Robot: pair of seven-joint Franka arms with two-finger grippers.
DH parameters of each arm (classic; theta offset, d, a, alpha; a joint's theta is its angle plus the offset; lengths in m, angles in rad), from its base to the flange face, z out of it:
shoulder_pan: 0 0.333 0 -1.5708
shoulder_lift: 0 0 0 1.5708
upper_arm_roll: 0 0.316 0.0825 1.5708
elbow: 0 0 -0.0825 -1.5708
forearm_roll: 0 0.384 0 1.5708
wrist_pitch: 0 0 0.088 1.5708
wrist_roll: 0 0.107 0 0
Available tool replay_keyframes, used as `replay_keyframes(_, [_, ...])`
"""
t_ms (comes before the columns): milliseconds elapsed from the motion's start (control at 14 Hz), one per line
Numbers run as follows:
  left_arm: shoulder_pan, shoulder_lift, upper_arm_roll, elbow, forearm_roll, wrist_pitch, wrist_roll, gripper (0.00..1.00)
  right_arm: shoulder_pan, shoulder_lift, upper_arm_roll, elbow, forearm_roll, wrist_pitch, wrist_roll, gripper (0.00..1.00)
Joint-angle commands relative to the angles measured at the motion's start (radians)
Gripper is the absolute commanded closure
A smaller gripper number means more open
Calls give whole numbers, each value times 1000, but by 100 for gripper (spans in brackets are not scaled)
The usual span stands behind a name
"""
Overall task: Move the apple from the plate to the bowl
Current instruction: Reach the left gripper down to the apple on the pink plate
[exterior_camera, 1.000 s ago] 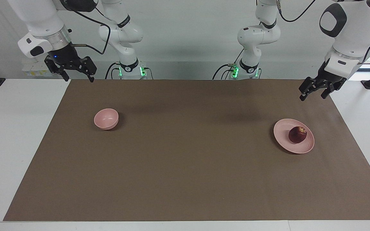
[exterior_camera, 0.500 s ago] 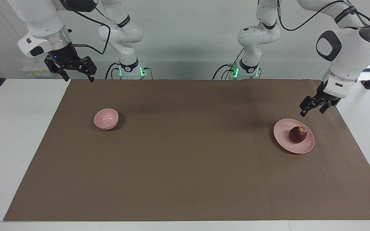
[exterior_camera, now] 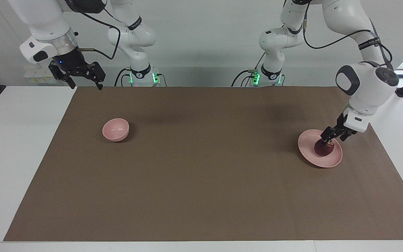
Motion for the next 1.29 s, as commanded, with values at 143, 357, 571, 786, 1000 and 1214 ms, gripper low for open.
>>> replay_keyframes(143, [14,11,-7,-78,-2,122,-9,0,-6,-24,5,-24,-3,-13,0,0])
replay_keyframes(357, [19,32,-7,-91,-2,137,-10,0,-6,-24,5,-24,-3,-8,1,0])
replay_keyframes(571, [22,28,-7,-117,-2,165,-10,0,-6,-24,6,-24,-3,-7,4,0])
replay_keyframes(786, [19,29,-7,-124,-2,168,-12,16,-4,-24,6,-24,-3,-7,23,0])
replay_keyframes(1000, [17,28,-7,-128,-4,159,-30,89,-3,-22,8,-24,-5,-2,12,0])
replay_keyframes(1214, [9,33,-7,-114,-2,150,-29,100,0,-22,8,-24,-5,-1,9,0])
